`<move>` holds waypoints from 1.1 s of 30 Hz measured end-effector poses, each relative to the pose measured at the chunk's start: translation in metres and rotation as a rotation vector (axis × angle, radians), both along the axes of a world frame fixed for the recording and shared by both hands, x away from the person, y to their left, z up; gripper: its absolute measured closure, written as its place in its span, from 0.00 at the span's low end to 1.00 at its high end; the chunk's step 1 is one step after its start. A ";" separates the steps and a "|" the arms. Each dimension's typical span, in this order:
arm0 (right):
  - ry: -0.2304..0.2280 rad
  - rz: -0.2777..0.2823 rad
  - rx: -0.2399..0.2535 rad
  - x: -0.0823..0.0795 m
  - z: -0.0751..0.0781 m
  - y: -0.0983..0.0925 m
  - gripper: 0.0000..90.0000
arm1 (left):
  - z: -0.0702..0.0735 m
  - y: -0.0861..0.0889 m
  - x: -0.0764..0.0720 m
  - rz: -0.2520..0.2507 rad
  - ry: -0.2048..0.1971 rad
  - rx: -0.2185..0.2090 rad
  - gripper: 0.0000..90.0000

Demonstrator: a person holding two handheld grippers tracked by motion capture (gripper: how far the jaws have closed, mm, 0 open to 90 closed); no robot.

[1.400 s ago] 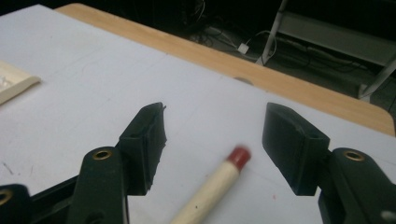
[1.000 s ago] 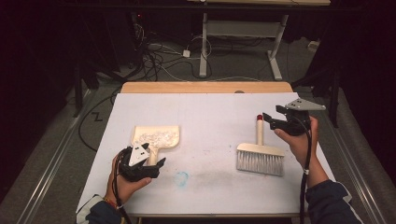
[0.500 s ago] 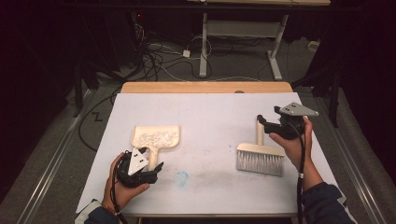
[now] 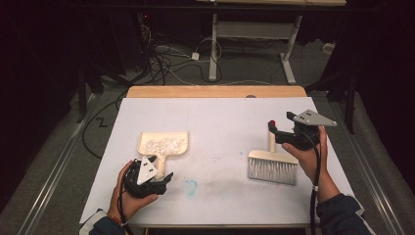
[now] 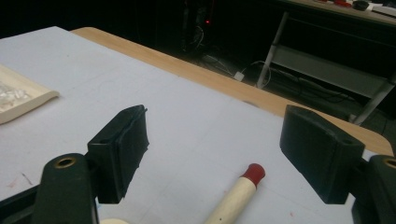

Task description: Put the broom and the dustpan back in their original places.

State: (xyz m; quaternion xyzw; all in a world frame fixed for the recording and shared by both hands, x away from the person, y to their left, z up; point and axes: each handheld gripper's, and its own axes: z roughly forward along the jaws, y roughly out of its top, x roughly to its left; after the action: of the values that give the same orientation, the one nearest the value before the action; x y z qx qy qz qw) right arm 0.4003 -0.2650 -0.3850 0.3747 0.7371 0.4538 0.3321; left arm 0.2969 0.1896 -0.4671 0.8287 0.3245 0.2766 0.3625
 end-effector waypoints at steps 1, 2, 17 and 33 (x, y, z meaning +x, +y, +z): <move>0.000 -0.001 -0.002 -0.001 0.000 0.000 0.27 | 0.000 0.000 0.000 -0.003 0.002 0.001 0.24; -0.003 0.001 -0.004 -0.003 0.001 0.001 0.26 | 0.000 -0.001 0.000 -0.004 0.001 0.000 0.24; -0.046 0.032 -0.033 -0.023 0.009 0.004 0.25 | 0.000 -0.002 -0.001 -0.023 0.003 -0.007 0.23; -0.060 0.065 -0.057 -0.042 0.013 0.003 0.26 | -0.001 -0.003 -0.002 -0.026 0.005 0.006 0.23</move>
State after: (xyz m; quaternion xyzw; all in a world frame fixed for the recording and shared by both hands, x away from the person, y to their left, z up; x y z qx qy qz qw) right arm 0.3582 -0.2621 -0.3716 0.3273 0.7512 0.4541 0.3498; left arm 0.2953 0.1863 -0.4678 0.8346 0.3139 0.2709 0.3627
